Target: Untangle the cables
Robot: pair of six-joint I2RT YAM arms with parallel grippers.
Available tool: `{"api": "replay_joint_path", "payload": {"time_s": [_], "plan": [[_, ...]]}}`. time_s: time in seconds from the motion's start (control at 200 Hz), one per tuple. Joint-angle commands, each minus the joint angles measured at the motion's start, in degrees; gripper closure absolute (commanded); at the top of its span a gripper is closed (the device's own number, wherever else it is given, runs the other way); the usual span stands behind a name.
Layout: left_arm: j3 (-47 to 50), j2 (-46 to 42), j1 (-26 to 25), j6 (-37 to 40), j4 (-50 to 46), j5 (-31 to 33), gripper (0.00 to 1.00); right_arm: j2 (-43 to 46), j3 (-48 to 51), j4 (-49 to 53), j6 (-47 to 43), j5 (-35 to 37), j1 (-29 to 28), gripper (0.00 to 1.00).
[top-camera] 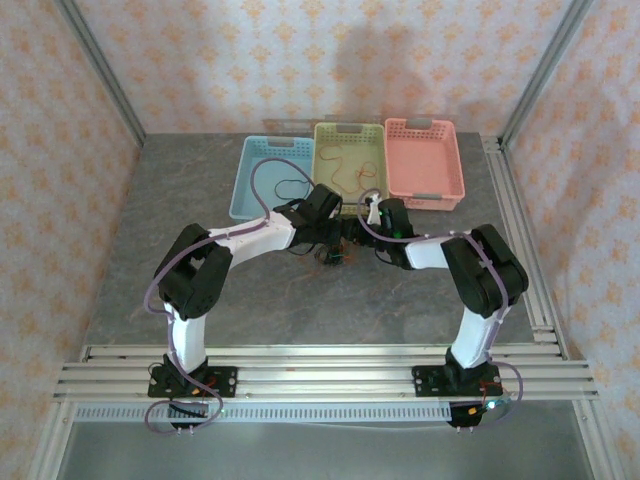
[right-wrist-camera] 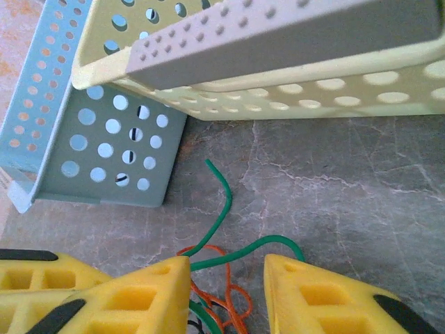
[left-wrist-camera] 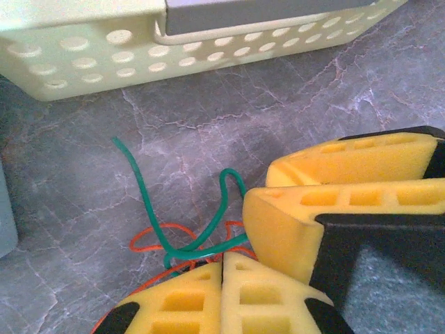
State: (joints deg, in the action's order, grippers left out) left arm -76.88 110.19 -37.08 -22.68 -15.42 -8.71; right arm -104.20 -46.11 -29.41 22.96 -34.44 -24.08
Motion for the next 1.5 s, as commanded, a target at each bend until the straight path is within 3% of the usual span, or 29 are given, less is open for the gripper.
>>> {"api": "replay_joint_path", "payload": {"time_s": [0.0,0.24,0.345,0.475,0.756,1.091,1.331,1.496], "plan": [[1.6,-3.5,0.3,-0.6,1.4,2.7,0.91,-1.2,-2.3,2.9,-0.1,-1.2,-0.1,0.76],[2.6,-4.5,0.5,-1.2,1.7,3.9,0.66,0.8,-1.1,2.2,-1.2,0.9,0.0,0.93],[3.3,-5.3,0.8,-1.5,1.9,4.2,0.61,2.8,0.3,1.1,-2.0,3.3,0.1,1.0],[2.7,-5.7,1.2,-1.5,0.6,3.3,0.56,4.4,2.1,-0.7,-1.5,6.1,0.7,1.0],[-4.1,-5.3,1.1,-1.4,-12.3,1.8,0.52,4.8,2.5,-0.6,-1.0,7.3,1.3,1.0],[-1.5,-4.3,1.2,-6.9,-14.2,1.6,0.51,5.2,3.3,-1.1,-0.1,9.8,1.8,1.0],[-2.4,0.6,1.6,-7.4,-12.5,-7.8,0.53,5.2,3.3,-0.7,-0.3,10.1,1.9,1.0],[-3.4,1.6,1.6,-7.6,-13.7,-7.2,0.56,5.2,3.3,-0.7,-0.3,10.2,1.9,1.0]]}}
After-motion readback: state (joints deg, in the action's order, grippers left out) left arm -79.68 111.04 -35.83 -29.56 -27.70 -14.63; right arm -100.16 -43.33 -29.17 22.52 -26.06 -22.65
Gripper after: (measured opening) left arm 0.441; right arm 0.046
